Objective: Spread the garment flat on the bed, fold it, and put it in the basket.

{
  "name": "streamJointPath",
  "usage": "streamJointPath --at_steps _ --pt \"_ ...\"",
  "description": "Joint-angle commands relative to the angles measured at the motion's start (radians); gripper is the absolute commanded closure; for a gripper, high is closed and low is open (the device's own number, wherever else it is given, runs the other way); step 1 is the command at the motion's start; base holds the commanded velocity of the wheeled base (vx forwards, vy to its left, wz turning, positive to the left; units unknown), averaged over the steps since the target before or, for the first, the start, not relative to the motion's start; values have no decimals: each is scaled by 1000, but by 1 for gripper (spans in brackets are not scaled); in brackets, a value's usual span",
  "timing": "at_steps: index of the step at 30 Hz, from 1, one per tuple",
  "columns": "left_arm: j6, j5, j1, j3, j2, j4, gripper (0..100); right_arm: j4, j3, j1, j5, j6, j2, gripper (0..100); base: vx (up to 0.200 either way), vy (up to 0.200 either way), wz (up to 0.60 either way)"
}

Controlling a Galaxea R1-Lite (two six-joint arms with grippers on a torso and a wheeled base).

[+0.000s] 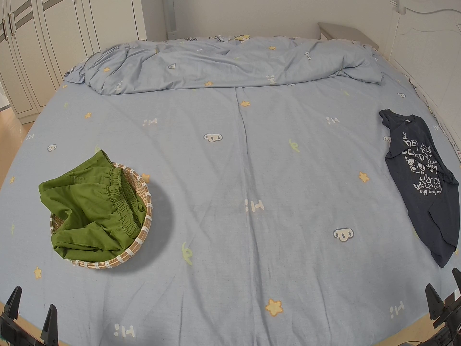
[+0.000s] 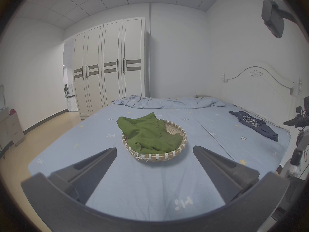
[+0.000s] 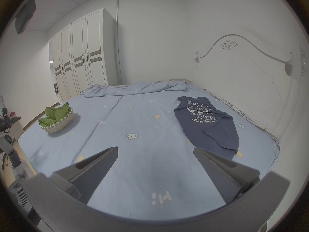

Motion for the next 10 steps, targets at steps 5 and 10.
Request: streamJointPath --at_steps 5,10 --pt "-18 13 1 28 -12 -4 0 -7 36 1 27 -8 -6 0 0 0 0" --pt "-4 8 1 28 -12 -4 0 -4 36 1 27 -8 -6 0 0 0 0"
